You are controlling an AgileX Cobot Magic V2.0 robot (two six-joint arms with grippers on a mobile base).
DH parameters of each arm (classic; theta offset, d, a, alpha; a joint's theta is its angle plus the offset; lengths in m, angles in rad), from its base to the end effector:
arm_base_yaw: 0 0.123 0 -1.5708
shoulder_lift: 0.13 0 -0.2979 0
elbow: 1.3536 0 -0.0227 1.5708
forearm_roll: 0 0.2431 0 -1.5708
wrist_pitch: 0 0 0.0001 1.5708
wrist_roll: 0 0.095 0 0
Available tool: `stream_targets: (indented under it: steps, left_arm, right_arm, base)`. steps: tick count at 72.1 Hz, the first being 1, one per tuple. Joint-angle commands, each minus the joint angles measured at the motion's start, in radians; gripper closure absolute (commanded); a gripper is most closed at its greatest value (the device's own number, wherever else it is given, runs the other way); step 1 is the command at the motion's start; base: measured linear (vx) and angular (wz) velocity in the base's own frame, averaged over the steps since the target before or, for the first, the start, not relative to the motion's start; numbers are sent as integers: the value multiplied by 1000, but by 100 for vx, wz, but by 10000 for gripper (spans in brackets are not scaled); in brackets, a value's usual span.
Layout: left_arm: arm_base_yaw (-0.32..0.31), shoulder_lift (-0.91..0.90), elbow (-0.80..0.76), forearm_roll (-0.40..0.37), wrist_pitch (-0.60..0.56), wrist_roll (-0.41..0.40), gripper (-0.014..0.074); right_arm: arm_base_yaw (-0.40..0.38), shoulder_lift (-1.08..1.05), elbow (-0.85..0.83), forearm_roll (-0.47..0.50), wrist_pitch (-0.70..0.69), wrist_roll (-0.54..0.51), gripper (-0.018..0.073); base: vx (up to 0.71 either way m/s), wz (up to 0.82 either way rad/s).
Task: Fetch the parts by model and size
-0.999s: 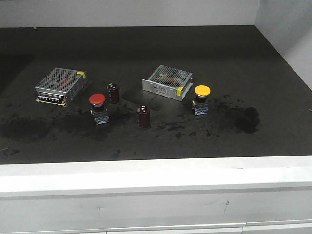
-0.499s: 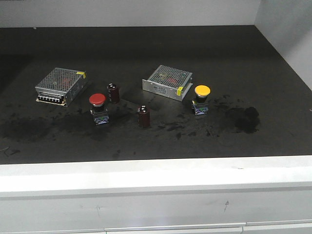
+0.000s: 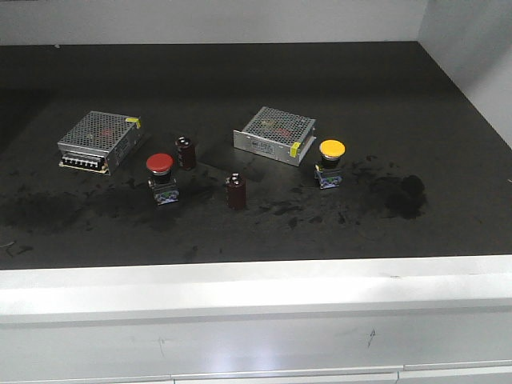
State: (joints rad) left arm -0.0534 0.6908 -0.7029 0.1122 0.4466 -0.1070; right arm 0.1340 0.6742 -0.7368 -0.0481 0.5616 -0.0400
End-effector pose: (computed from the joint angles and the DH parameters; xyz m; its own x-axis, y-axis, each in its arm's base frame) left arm 0.1259 -0.0021 0.3555 -0.3376 0.0123 -0.9412 0.0059 0.9999 0.0110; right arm 0.1166 0.0133 0.3582 -0.3860 -0.1334 -0.9128 -0.1419 0.9863 -0.0841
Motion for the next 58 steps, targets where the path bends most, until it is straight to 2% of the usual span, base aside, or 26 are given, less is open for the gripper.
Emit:
stream_targets:
  steps: [1, 21, 31, 42, 49, 58]
  left_arm:
    - [-6, 25, -35, -18, -60, -14, 603]
    - [-6, 58, -35, -42, 25, -11, 584]
    - [-6, 80, -35, -42, 49, -4, 527]
    - [-8, 108, -36, -43, 60, -4, 402]
    - [-23, 119, -37, -43, 60, -1, 264]
    - [-48, 136, -50, -43, 77, 31, 130]
  right_arm:
    - [4, 39, -35, 0, -8, -10, 569]
    - [4, 117, -33, 29, 81, 1, 556]
    - [4, 171, -33, 28, 93, 29, 498]
    - [4, 207, -33, 24, 93, 76, 340]
    - [4, 223, -33, 24, 93, 77, 214]
    - [4, 228, -33, 24, 85, 77, 71]
  base:
    - [0, 0]
    - [0, 0]
    - [0, 0]
    - [0, 0]
    - [0, 0]
    - [0, 0]
